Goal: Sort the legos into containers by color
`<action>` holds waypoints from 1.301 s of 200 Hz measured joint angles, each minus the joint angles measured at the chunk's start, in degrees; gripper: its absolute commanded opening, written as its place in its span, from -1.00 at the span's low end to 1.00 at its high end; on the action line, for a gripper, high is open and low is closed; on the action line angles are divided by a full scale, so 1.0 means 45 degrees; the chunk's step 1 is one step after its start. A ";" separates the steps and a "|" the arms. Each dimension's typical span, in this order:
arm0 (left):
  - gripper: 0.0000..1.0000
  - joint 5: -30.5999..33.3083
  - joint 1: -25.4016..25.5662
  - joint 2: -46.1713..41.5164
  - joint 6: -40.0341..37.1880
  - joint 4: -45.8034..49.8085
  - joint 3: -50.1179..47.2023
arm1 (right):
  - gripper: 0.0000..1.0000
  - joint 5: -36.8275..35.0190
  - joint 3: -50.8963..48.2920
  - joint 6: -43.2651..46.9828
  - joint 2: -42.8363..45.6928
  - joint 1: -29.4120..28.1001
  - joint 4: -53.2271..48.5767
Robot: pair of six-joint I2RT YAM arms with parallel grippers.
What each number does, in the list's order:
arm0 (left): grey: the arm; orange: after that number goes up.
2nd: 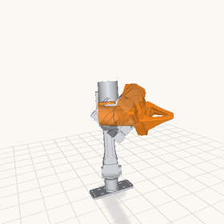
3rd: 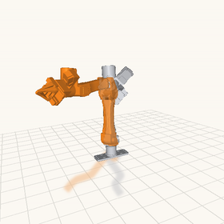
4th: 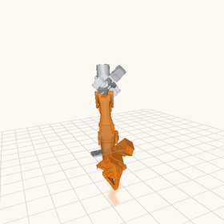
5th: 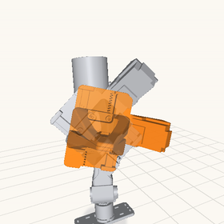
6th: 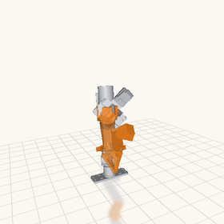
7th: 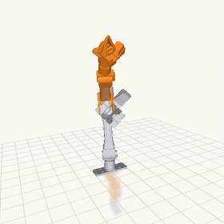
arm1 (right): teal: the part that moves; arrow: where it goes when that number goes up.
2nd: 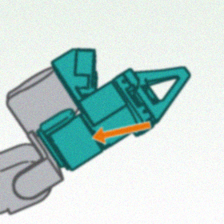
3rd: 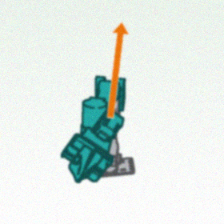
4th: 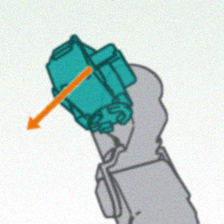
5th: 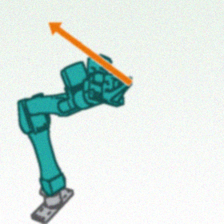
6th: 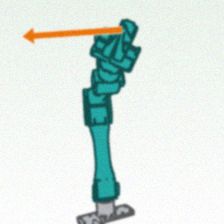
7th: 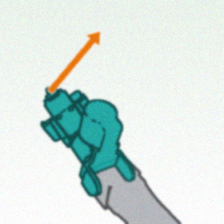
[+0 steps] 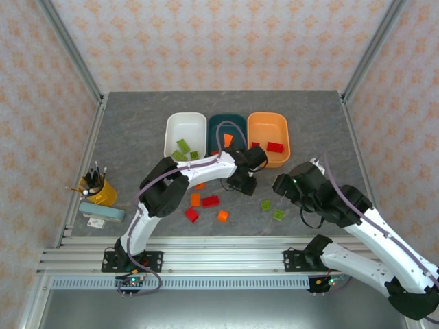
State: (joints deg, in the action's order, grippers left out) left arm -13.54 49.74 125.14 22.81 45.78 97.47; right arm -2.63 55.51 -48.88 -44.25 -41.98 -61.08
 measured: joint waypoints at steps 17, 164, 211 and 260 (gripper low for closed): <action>-0.46 0.0121 0.0000 0.0000 -0.0049 0.0000 0.0000 | 0.56 0.0005 0.0000 0.0000 -0.0136 0.0000 0.0024; -0.46 0.0136 -0.6421 -0.4206 0.1938 0.0291 -0.0675 | 0.52 0.3211 0.0787 0.3478 -0.3968 -0.0680 0.6271; -0.42 -0.0607 -0.7674 -0.0505 0.2225 0.0457 0.1540 | 0.52 0.3366 0.2312 0.4085 -0.6212 -0.0724 0.7402; 0.10 -0.0976 -0.7990 0.1175 0.2521 0.0860 0.2832 | 0.52 0.3555 0.2919 0.4473 -0.7616 -0.0724 0.7354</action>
State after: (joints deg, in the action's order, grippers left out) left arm -17.93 13.78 130.43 34.15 49.65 110.21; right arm 13.37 68.64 -28.75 -78.52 -45.23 -27.99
